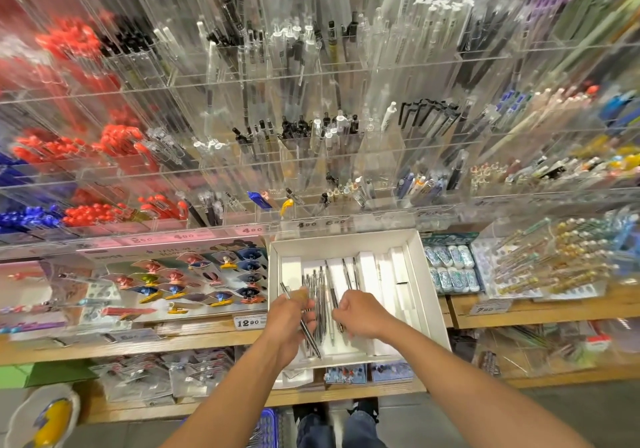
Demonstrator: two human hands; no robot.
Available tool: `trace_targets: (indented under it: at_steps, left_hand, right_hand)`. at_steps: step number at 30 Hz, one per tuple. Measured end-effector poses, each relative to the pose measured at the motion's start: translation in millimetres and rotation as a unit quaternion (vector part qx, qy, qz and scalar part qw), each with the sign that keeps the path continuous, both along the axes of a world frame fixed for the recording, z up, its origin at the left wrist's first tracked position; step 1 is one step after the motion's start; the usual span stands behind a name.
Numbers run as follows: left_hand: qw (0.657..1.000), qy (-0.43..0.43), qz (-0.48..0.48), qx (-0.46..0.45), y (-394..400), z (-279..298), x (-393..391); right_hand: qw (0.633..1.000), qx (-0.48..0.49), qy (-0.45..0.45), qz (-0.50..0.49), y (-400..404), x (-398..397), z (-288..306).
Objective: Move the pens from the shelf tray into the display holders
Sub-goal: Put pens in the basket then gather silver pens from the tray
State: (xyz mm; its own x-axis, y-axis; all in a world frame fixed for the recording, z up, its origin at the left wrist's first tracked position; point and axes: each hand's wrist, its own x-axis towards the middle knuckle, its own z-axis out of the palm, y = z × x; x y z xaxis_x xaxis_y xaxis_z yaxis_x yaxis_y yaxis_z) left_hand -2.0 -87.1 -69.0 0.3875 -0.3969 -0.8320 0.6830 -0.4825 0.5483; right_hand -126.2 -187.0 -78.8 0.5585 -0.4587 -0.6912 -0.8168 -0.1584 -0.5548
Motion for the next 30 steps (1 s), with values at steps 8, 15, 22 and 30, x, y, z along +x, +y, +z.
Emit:
trace_targets:
  at_steps: [8,15,22,30]
  left_hand:
    - [0.999,-0.01,-0.037,-0.034,-2,-1,-4]
    - [0.999,0.0,0.018,-0.033,4,4,2]
    - [0.998,0.011,0.024,-0.048,7,8,5]
    - [0.999,-0.003,0.014,-0.05,6,10,2]
  right_hand:
    - [0.987,0.121,-0.108,0.009,27,-10,18]
    - [0.968,-0.207,0.129,0.057,3,-4,-23]
    - [0.952,-0.164,0.229,0.117,10,15,-38]
    - [0.999,0.049,-0.019,-0.001,8,-2,-4]
